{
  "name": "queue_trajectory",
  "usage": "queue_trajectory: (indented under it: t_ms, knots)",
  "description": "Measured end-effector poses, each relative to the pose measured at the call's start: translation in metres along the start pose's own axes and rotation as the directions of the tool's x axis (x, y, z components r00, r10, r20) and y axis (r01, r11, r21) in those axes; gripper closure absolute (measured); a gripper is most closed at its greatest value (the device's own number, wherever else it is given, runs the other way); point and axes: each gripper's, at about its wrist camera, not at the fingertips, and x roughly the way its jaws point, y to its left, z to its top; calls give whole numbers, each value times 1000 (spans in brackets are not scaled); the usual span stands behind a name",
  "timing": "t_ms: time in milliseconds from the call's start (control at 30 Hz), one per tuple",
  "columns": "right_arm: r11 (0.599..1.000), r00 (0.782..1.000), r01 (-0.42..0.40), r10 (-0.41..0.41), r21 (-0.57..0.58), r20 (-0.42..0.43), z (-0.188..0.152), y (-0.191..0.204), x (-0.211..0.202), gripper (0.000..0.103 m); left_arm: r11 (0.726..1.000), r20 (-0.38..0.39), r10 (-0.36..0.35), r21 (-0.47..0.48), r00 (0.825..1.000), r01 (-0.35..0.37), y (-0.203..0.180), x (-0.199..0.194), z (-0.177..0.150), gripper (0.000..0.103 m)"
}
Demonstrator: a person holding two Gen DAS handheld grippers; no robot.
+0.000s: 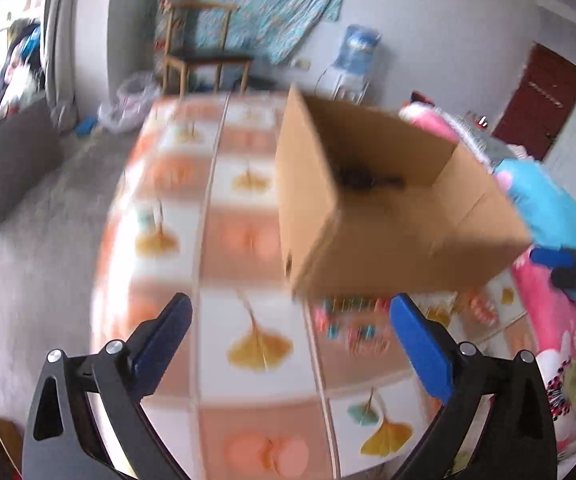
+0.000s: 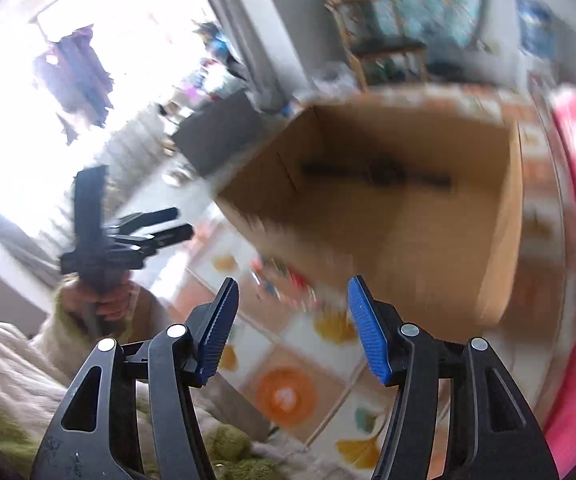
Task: Organize jewelry
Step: 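Grasp the multicolour bead bracelet with the left gripper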
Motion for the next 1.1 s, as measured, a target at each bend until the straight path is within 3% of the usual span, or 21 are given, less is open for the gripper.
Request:
queue_trajectory:
  t_ms: [100,167,300,433,567,867,967,1100]
  knots:
    - [993,993,107,-105,41,-48,-34,5,31,48,1000,-68,28,10,997,-27,-7,23,-29,6]
    - [990,990,129,-125,61,-68,-48,8,47,53,999,-100,40,21,994,-38,-11,35,-39,6]
    - [985,993,104,-96,140,-65,-50,6,62,65,988,-96,126,99,987,-116,-23,44,-53,6]
    - [977,997,80,-80,198,-6,-32,1,69,69,972,-63,180,163,982,-168,-30,46,-64,6]
    - [979,990,133,-137,157,18,-17,13,87,73,974,-36,168,163,985,-160,-28,43,-68,5]
    - [972,976,217,-215,91,-31,-3,22,130,82,972,-6,164,171,987,-160,-31,37,-75,5]
    - [969,971,240,-239,65,-34,-1,22,127,84,973,-19,153,180,988,-147,-30,38,-70,6]
    - [965,965,258,-256,38,-48,1,26,135,86,990,63,43,133,997,-51,-23,27,-56,6]
